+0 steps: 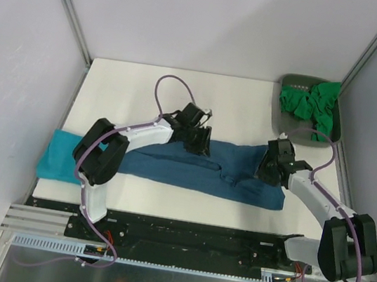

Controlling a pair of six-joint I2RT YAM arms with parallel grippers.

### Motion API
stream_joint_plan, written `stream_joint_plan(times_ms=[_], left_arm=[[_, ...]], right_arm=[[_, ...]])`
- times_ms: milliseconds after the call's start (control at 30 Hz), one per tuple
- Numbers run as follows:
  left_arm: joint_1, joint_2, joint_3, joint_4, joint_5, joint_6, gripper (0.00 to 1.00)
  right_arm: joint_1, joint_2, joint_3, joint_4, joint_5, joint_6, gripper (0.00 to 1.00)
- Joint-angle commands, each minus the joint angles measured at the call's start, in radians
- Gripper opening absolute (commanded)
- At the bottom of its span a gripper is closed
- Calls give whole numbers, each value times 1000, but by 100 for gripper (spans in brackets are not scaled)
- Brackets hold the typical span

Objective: Fold and stack the t-shirts
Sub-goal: Fold the other side of the tshirt into a rectangle

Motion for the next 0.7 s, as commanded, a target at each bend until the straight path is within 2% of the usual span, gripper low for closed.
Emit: stream_joint_plan(times_ms=[0,267,400,533,667], left_arm=[[-65,-2,68,14,43,4,46],[-155,75,167,13,59,-20,45],[-194,108,194,13,69,-29,45],[-223,124,183,14,73,-37,44],[-239,141,154,13,55,-36,41]], right_arm=[[19,-13,-47,-2,8,21,38],[152,-231,-199,-55,-36,147,30],[179,-295,-259,-64,-41,186,29],[177,-356,-227,-92,-46,193,28],[163,-395,-146,-138,19,191,28]])
